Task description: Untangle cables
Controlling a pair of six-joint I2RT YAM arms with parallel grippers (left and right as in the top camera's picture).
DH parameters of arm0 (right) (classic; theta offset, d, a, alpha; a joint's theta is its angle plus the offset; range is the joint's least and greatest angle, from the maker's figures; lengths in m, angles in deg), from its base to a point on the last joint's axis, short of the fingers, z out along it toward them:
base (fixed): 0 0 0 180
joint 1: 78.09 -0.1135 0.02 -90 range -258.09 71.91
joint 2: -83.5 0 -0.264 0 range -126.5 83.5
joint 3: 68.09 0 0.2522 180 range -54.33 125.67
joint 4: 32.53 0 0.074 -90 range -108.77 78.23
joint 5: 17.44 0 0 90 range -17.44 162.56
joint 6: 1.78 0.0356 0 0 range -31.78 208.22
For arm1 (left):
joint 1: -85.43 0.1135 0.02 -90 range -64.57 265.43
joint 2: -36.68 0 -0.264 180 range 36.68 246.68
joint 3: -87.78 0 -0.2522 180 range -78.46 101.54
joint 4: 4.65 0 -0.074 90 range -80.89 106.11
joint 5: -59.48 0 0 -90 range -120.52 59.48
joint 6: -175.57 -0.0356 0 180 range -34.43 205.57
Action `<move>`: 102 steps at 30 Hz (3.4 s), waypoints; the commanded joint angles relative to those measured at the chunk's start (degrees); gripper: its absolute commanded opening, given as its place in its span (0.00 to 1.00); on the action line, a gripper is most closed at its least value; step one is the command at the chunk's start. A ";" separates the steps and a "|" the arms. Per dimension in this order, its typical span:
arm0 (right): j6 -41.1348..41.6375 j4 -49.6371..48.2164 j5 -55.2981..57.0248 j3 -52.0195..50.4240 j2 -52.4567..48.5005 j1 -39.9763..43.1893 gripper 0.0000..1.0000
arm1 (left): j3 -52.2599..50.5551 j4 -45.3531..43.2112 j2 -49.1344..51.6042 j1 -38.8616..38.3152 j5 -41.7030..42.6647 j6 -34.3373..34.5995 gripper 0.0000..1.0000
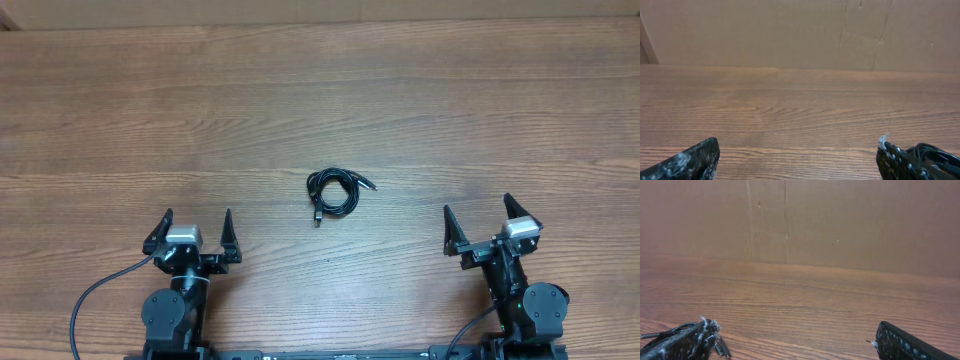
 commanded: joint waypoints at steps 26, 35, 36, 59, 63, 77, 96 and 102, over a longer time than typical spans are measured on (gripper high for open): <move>-0.09 -0.26 0.42 -0.59 0.46 -0.17 1.00 | -0.22 -0.04 -0.52 0.35 0.55 -0.63 0.99; -0.09 -0.26 0.42 -0.59 0.46 -0.17 1.00 | -0.22 -0.04 -0.52 0.35 0.57 -0.63 1.00; -0.09 -0.26 0.42 -0.59 0.46 -0.17 1.00 | -0.22 -0.04 -0.52 0.35 0.55 -0.63 1.00; -0.09 -0.24 0.42 -0.59 0.46 -0.17 1.00 | -0.20 -1.40 -0.52 0.31 15.72 22.03 0.99; -0.09 -0.24 0.42 -0.59 0.46 -0.17 1.00 | -0.22 -1.88 -0.52 0.31 21.84 38.16 0.99; -0.09 -0.26 0.42 -0.59 0.46 -0.17 1.00 | 10.10 -24.20 -0.39 0.35 14.75 31.61 1.00; -0.09 -0.26 0.42 -0.59 0.46 -0.17 1.00 | 76.35 44.17 41.92 0.31 30.77 4.90 1.00; -0.09 -0.26 0.42 -0.59 0.46 -0.17 1.00 | 88.32 60.96 56.74 0.31 32.83 5.09 1.00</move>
